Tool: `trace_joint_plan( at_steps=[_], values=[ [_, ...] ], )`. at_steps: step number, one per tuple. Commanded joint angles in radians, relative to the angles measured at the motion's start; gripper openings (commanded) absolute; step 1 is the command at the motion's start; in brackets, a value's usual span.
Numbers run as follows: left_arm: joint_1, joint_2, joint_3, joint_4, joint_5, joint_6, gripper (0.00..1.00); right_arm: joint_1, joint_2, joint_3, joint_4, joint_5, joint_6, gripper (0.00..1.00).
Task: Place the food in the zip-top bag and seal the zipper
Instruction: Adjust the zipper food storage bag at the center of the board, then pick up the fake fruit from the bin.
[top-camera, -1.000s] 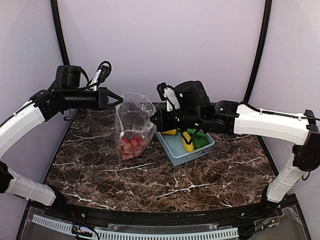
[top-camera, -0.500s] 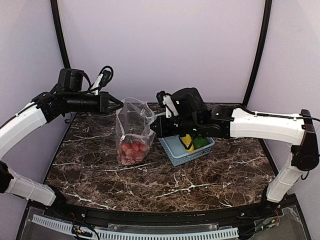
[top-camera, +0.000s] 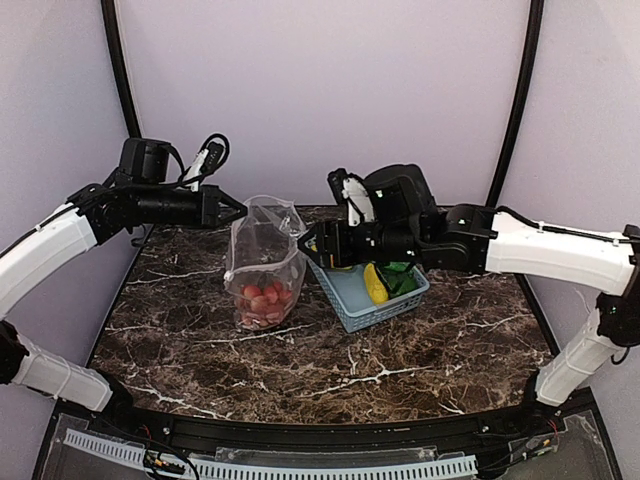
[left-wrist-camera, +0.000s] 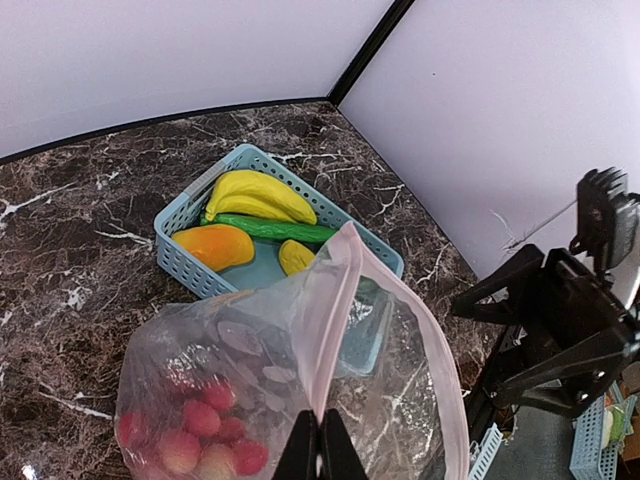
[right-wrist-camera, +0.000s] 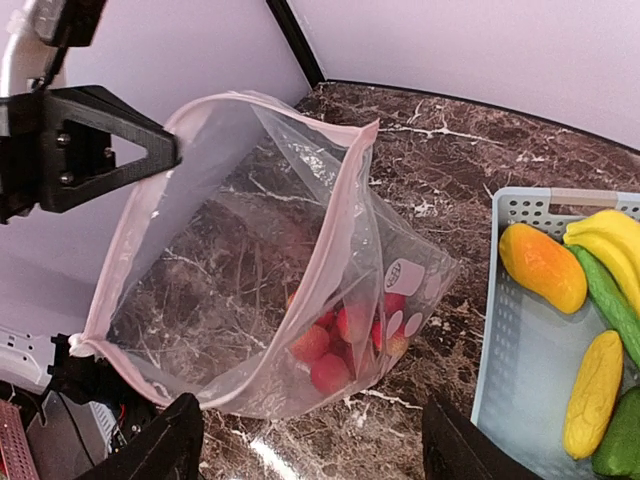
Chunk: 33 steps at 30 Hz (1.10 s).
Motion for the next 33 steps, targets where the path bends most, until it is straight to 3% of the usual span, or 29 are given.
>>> trace_joint_plan(
  at_steps=[1, 6, 12, 18, 33],
  values=[
    [0.023, 0.030, 0.007, 0.000, 0.019, 0.062, 0.01, -0.008, -0.112, -0.035, -0.018, 0.068, -0.056, 0.77],
    [0.053, 0.069, 0.017, 0.020, 0.043, 0.146, 0.01, -0.050, -0.153, -0.038, -0.121, 0.130, -0.081, 0.81],
    [0.067, 0.066, -0.030, 0.111, 0.081, 0.211, 0.01, -0.171, -0.117, -0.025, -0.214, 0.061, -0.133, 0.79],
    [0.070, 0.026, -0.144, 0.275, 0.113, 0.219, 0.01, -0.280, -0.003, 0.018, -0.278, -0.041, -0.181, 0.75],
    [0.128, 0.004, -0.217, 0.272, 0.093, 0.188, 0.01, -0.493, 0.327, 0.201, -0.340, -0.124, -0.257, 0.64]
  ],
)
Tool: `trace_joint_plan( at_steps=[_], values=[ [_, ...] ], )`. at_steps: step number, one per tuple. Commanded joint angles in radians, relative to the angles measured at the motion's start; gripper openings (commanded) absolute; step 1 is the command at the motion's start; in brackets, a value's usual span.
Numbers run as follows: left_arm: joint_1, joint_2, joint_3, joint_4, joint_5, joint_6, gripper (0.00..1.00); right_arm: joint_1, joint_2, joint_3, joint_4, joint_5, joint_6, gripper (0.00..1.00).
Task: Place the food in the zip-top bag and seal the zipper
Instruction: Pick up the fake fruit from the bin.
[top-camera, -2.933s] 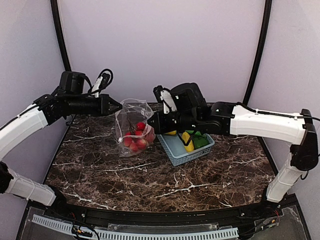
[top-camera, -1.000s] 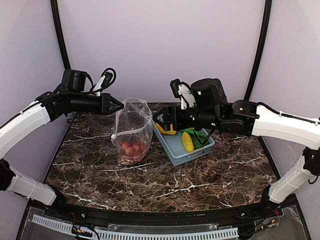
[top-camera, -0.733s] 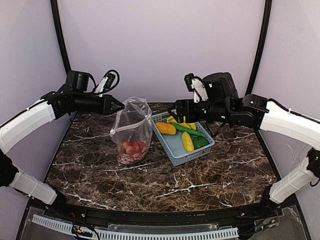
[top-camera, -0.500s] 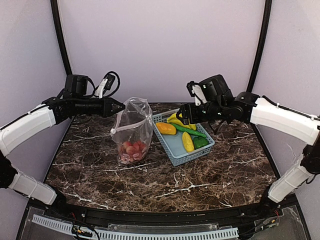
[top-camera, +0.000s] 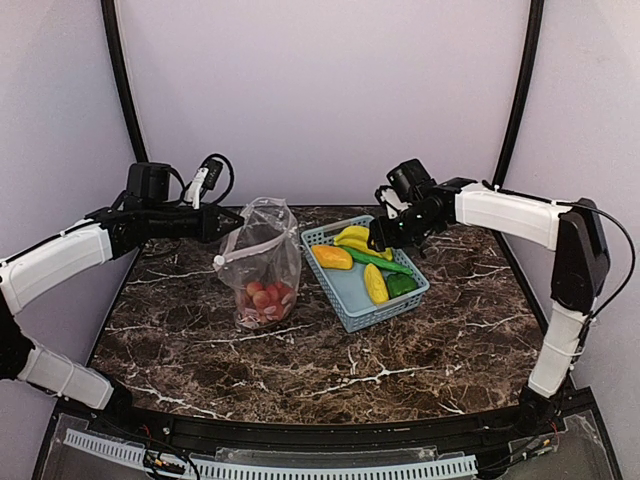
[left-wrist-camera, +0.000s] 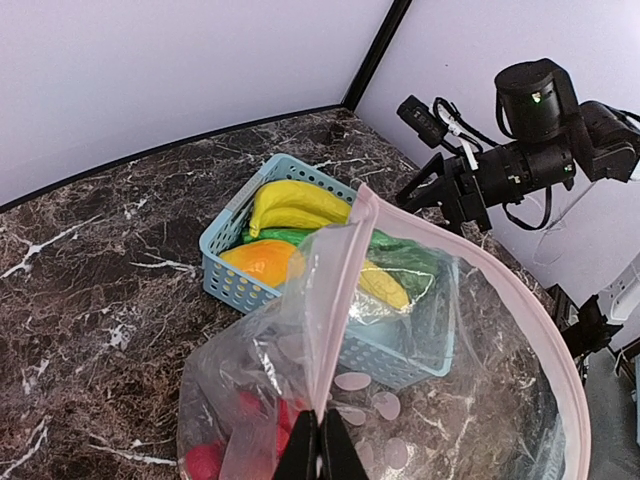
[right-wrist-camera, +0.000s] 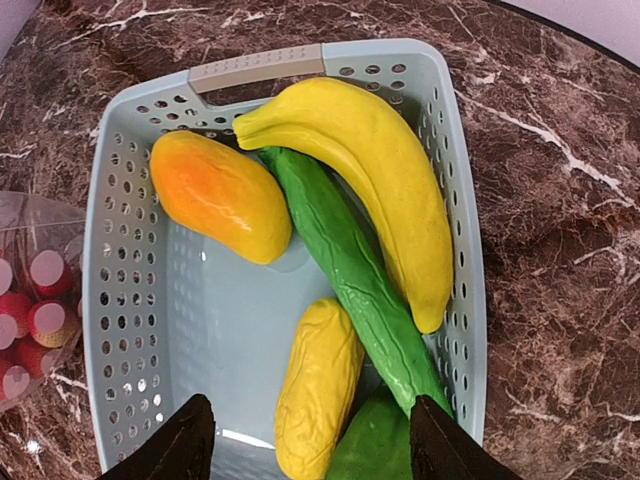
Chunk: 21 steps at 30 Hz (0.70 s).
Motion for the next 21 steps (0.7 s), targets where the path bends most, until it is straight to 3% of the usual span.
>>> trace_joint_plan(
  at_steps=[1, 21],
  values=[
    [0.008, -0.046, -0.020, 0.000, -0.013, 0.000, 0.01, -0.037, 0.077, 0.071, -0.008, -0.017, -0.022, 0.63],
    [0.022, -0.063, -0.027, 0.027, 0.037, -0.017, 0.01, -0.087, 0.373, 0.355, 0.012, 0.031, -0.100, 0.58]
  ],
)
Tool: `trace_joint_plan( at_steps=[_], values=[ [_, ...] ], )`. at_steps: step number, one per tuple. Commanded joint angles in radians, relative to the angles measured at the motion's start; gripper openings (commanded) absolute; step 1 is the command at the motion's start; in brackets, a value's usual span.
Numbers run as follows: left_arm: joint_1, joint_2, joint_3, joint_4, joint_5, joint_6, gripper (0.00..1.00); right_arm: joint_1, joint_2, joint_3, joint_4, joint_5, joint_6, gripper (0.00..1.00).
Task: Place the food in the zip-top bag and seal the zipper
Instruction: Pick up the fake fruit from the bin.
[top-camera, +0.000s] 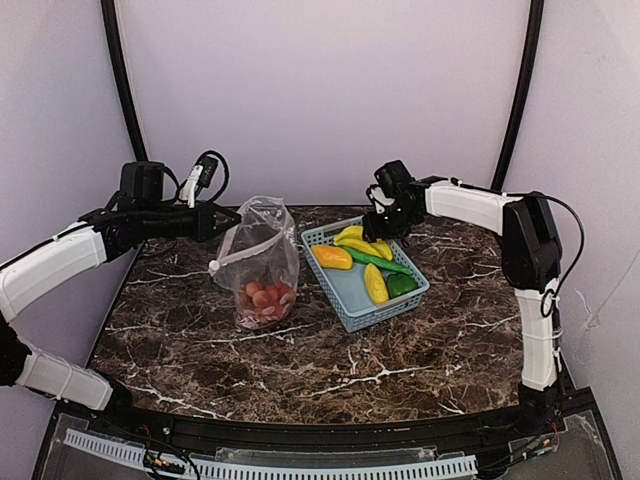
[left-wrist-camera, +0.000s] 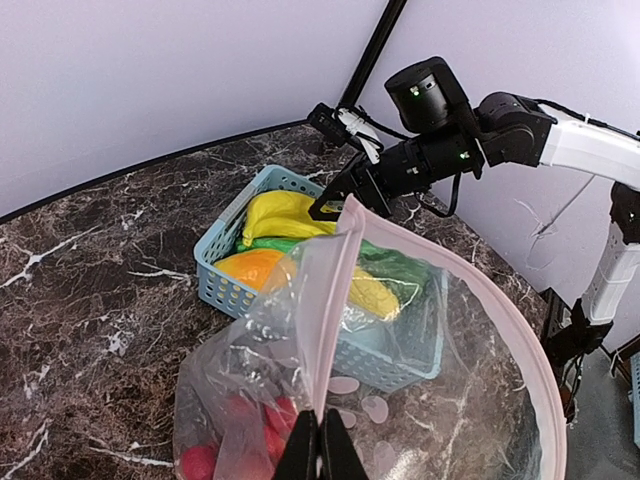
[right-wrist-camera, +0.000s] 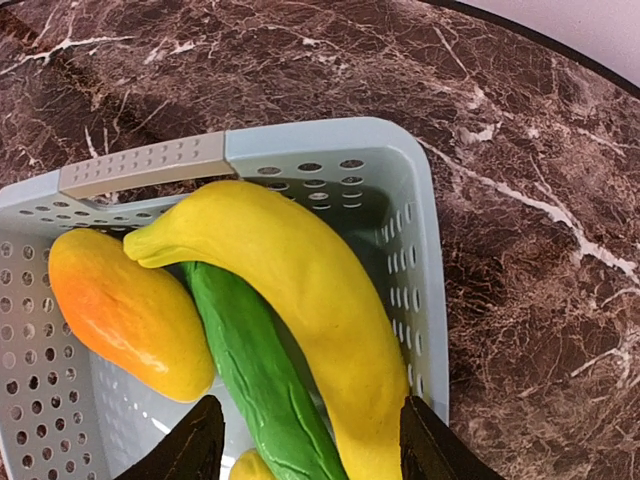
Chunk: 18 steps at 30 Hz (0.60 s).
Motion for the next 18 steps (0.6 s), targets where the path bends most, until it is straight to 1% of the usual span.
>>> trace_joint_plan(
  at_steps=[1, 6, 12, 18],
  values=[
    [0.015, -0.020, -0.017, 0.026, 0.034, -0.015, 0.01, -0.010, 0.049, 0.057, 0.011, 0.024, -0.038, 0.58],
    [0.024, -0.017, -0.015, 0.032, 0.054, -0.025, 0.01, -0.016, 0.083, 0.084, 0.012, 0.030, -0.063, 0.59],
    [0.027, -0.016, -0.018, 0.038, 0.068, -0.035, 0.01, -0.021, 0.112, 0.125, 0.028, -0.063, -0.158, 0.59],
    [0.029, -0.016, -0.017, 0.038, 0.070, -0.036, 0.01, -0.026, 0.135, 0.135, 0.017, -0.035, -0.216, 0.59]
  ],
)
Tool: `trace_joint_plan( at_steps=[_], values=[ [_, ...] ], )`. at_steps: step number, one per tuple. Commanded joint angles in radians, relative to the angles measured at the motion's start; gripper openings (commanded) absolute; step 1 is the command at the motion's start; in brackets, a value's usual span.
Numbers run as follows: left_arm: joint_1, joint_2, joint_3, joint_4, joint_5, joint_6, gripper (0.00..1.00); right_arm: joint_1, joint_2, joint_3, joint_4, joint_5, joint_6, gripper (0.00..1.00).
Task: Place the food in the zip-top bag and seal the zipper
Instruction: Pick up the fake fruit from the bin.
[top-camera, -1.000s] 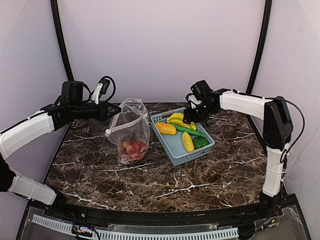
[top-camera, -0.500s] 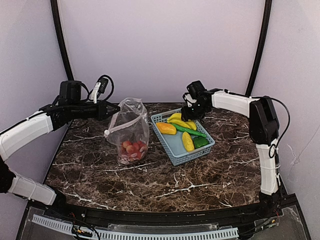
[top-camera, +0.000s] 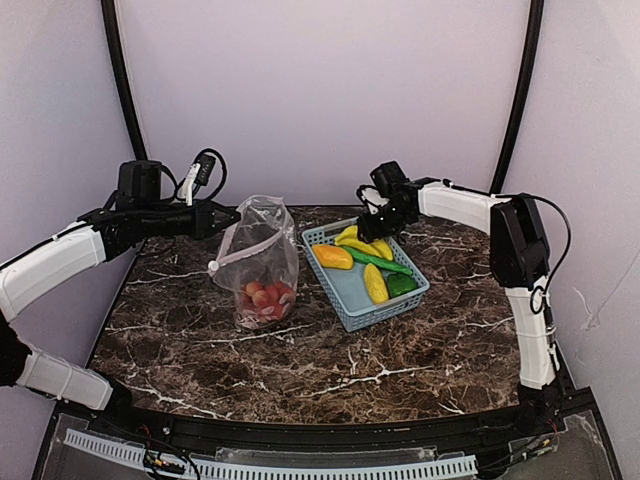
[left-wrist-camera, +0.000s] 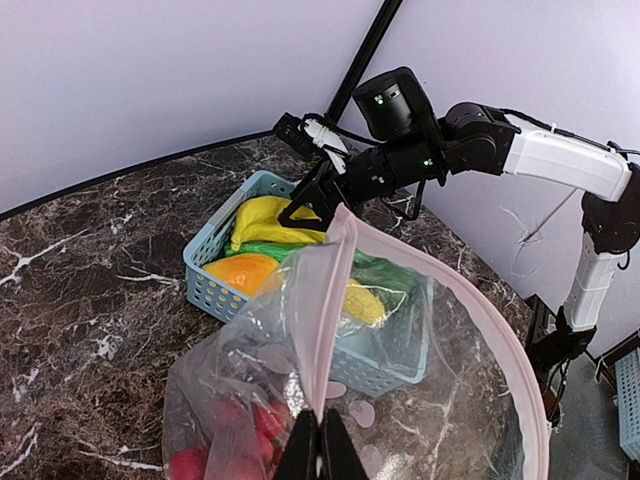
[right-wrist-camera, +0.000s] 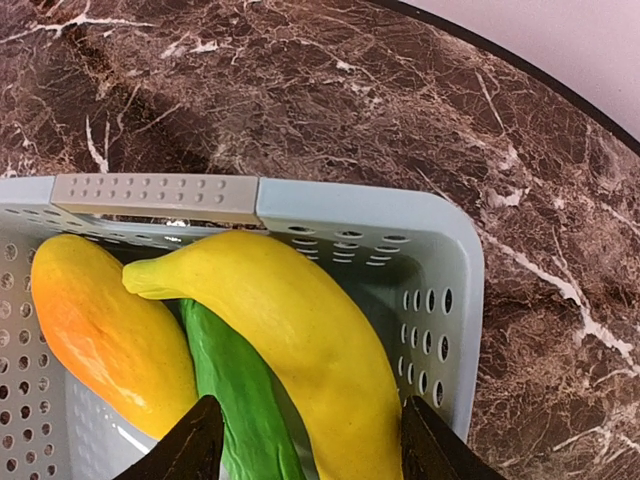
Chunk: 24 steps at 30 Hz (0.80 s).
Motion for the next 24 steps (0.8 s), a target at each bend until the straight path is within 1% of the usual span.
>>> trace_joint_plan(
  at_steps=[1, 4, 5, 9, 14, 21, 24],
  values=[
    [0.009, -0.016, -0.017, 0.017, 0.019, -0.002, 0.01, -0.013, 0.032, 0.020, 0.005, 0.000, -0.066, 0.60],
    [0.009, -0.013, -0.017, 0.018, 0.022, -0.004, 0.01, -0.014, 0.035, 0.018, 0.005, 0.028, -0.075, 0.62],
    [0.009, -0.012, -0.017, 0.018, 0.022, -0.006, 0.01, -0.015, 0.037, 0.021, 0.004, 0.026, -0.102, 0.63],
    [0.009, -0.005, -0.016, 0.018, 0.030, -0.012, 0.01, -0.018, 0.047, 0.035, -0.005, -0.040, -0.146, 0.63],
    [0.011, 0.002, -0.015, 0.018, 0.032, -0.013, 0.01, -0.021, 0.075, 0.064, -0.018, 0.029, -0.158, 0.64],
    [0.012, 0.005, -0.015, 0.020, 0.039, -0.018, 0.01, -0.026, 0.107, 0.114, -0.020, 0.062, -0.177, 0.65],
    [0.013, 0.004, -0.015, 0.020, 0.039, -0.017, 0.01, -0.026, 0.116, 0.125, -0.020, 0.082, -0.194, 0.60]
  ],
)
